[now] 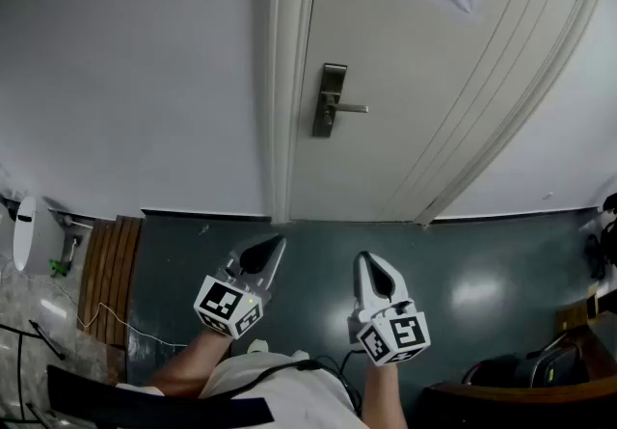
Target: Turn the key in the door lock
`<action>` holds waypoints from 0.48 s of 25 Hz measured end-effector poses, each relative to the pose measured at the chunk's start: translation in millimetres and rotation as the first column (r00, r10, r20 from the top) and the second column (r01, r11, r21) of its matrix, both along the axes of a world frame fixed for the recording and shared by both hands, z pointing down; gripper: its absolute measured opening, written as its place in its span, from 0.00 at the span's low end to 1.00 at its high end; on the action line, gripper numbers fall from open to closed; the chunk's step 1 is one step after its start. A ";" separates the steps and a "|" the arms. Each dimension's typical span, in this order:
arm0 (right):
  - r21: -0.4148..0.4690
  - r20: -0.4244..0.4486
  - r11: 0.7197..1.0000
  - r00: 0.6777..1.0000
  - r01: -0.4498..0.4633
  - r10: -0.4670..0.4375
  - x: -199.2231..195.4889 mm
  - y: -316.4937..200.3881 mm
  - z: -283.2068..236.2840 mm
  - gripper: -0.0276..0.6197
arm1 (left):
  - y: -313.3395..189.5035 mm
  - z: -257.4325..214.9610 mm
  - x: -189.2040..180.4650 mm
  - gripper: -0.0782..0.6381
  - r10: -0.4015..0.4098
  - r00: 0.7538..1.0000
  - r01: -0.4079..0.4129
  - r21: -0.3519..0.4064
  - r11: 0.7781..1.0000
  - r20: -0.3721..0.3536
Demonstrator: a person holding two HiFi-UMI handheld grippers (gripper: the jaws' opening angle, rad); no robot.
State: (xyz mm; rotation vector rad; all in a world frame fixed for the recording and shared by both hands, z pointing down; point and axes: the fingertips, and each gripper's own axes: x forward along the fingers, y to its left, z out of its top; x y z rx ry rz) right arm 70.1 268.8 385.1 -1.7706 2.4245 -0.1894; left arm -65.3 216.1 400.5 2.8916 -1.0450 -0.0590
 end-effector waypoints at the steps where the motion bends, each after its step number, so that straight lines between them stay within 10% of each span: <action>1: -0.004 0.003 1.000 1.000 0.003 -0.003 2.4 0.5 1.5 0.05 | 0.9 0.4 2.3 0.12 -0.002 1.000 0.002 -0.001 1.000 0.002; 12: -0.020 0.026 0.998 0.997 0.067 -0.067 22.6 6.2 15.9 0.05 | 6.9 8.1 31.4 0.12 -0.016 1.000 0.016 -0.013 1.000 0.014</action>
